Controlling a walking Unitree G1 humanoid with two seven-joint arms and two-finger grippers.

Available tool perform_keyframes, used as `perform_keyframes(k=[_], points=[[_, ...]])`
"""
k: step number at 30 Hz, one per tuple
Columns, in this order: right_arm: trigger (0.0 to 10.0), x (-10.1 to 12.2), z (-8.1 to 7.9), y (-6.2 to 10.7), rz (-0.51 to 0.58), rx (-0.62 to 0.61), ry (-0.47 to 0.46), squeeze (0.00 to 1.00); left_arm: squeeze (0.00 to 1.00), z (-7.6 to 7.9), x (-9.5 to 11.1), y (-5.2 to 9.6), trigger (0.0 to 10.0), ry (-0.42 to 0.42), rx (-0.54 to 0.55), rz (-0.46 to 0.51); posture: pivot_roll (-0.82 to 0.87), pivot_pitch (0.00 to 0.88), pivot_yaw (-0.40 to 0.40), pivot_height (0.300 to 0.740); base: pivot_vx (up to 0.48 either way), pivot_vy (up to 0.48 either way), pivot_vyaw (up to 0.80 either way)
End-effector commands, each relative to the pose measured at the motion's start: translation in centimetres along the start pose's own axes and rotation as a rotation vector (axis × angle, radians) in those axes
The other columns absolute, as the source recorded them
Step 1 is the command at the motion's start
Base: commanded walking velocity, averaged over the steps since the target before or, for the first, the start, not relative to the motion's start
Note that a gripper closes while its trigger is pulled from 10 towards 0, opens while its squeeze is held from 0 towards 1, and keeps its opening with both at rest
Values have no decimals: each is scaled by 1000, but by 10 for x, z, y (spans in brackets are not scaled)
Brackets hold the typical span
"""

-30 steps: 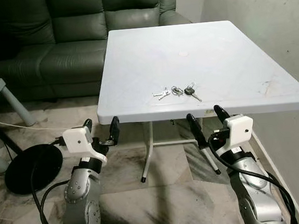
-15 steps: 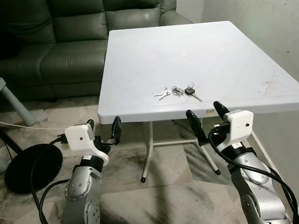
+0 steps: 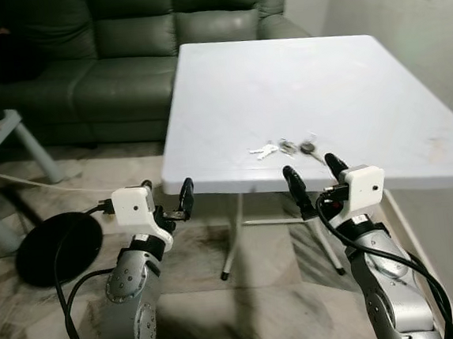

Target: Hang keys on a hook

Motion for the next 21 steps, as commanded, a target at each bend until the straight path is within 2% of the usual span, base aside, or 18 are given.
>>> perform_keyframes(k=[1, 19, 21], points=[[10000, 9, 0, -2, 24, 7, 6, 0, 0, 1, 2, 1, 10000, -8, 2, 1, 31, 0, -31, 715, 251, 311, 0], [10000, 11, 0, -3, 30, 12, 10, 0, 0, -1, 3, 0, 10000, -14, 21, -3, 32, 0, -36, 715, 261, 323, 0], [10000, 12, 0, -3, 31, 13, 10, 0, 0, -2, 4, -1, 10000, 9, 26, 3, 32, 0, -36, 715, 373, 292, 0]])
Point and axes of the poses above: a point about 5 cm out from each wrist's last joint towards the gripper, its own y axis pointing back from the gripper into the wrist, its own x axis along the axis of the wrist's last joint, z = x × y, the point moved 5 cm from there along -y, pointing out of the wrist towards the gripper, and after that the axes turned 6 degrees about y, right-handed, at the moved point
